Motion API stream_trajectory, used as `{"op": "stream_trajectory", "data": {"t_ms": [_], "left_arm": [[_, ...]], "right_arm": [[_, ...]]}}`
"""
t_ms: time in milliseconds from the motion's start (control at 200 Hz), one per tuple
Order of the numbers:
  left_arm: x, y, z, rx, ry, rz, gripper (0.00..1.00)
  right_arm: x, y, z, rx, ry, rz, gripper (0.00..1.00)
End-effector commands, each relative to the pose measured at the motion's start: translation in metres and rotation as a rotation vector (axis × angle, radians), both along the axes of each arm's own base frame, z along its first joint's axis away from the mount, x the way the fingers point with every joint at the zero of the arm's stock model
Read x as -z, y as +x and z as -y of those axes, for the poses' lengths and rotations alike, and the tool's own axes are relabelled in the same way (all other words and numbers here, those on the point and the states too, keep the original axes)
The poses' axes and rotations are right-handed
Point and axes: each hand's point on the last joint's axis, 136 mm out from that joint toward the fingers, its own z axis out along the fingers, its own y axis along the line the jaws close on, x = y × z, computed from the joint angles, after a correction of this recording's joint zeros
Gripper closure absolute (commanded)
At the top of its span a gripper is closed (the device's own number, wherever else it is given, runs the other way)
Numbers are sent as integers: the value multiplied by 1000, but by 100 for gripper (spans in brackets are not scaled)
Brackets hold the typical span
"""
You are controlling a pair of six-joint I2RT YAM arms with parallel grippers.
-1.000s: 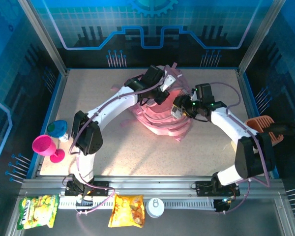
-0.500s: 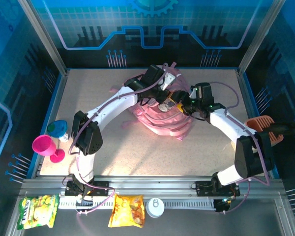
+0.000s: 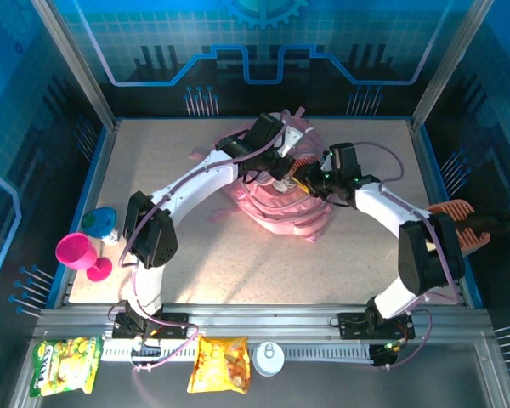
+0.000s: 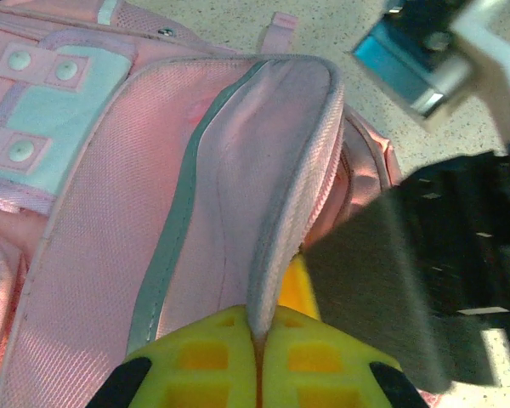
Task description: Pack the student bag
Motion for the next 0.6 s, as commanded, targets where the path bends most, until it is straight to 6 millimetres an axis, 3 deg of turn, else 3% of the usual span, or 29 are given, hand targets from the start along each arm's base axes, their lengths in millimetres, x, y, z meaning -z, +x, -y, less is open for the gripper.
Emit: {"op": "stream_trajectory", "data": {"t_ms": [0,155,255,415,545,595], "left_arm": [[-59,-14,15,43,-141,81,94],[-62,-14,15,28,-161,77,94],[-60,-15,17,32,-168,65,92],[-55,-15,14,14,-160,42,85],[-50,-19,11,-6,-170,13,74],[-48,-21,8,-18,-178,-2,68]], "right_arm": [[-10,25,-14,3,7,69,67],[-6,50,-33,-14,76,142,75],[-4,52,-33,-4,96,156,75],[-10,22,-17,-22,61,171,65],[-11,-16,9,-18,-30,159,57],[3,-38,25,-3,-89,118,54]]}}
